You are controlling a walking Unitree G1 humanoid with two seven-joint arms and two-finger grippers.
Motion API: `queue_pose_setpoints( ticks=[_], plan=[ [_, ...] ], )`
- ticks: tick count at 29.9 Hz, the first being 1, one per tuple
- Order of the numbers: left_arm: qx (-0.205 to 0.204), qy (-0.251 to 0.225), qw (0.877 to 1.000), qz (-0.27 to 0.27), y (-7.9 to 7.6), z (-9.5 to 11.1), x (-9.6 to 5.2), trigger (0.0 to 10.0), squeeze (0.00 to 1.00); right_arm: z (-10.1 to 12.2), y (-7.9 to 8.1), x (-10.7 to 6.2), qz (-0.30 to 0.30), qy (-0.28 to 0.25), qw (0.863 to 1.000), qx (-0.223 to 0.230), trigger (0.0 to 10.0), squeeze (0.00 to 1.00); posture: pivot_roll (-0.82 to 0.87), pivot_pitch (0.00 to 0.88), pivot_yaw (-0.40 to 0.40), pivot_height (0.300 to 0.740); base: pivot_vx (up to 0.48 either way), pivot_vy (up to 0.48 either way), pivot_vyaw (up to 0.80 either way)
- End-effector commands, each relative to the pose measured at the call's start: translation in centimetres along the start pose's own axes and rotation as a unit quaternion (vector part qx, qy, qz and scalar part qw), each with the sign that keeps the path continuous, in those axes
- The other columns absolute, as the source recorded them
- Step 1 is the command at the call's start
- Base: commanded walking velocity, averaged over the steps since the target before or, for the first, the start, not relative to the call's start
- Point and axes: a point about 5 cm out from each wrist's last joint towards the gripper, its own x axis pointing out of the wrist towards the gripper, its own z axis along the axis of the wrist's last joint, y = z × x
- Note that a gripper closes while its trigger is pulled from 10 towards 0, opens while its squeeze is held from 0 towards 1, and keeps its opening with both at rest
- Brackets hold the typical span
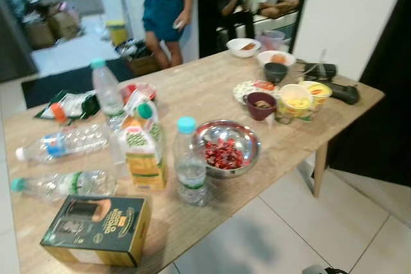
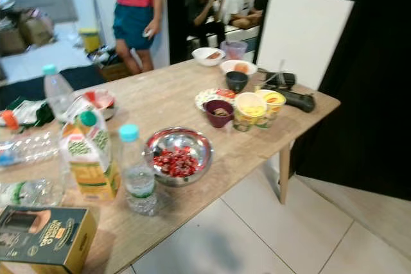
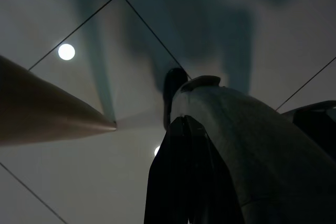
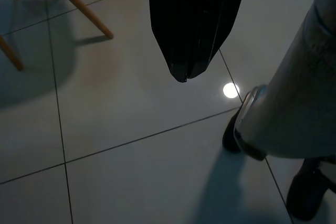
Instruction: Restocking fridge
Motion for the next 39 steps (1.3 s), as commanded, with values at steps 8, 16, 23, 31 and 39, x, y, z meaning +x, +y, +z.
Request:
queue_pose_setpoints(
  ticks=[8,16,23,31,39],
  plan=[
    [0.005,0.022,1.000,0.006,0.27,-1.00,-0.18,10.0,0.00,-0.54,-0.13,-0.08,-0.006,0.005,1.000,0.005,10.0,0.00,0.05,0.000,-0.040,0.740,0.000,0.000,0.00],
    [0.018,0.025,1.000,0.005,0.30,-1.00,-0.19,10.0,0.00,-0.56,-0.10,-0.08,-0.005,0.004,1.000,0.004,10.0,0.00,0.05,0.000,-0.040,0.740,0.000,0.000,0.00],
    [0.025,0.025,0.999,0.007,0.36,-0.96,-0.19,10.0,0.00,-0.54,-0.09,-0.08,-0.005,0.003,1.000,0.008,10.0,0.00,0.05,0.000,-0.040,0.740,-0.044,0.000,0.00],
    [0.027,0.024,0.999,0.007,0.37,-0.88,-0.18,10.0,0.00,-0.49,-0.09,-0.07,-0.005,0.002,1.000,0.011,10.0,0.00,0.04,0.000,-0.039,0.740,-0.271,0.000,0.00],
    [0.026,0.024,0.999,0.008,0.39,-0.87,-0.18,10.0,0.00,-0.48,-0.08,-0.07,-0.005,0.001,1.000,0.013,10.0,0.00,0.04,0.000,-0.039,0.740,-0.328,0.000,0.00]
  ],
)
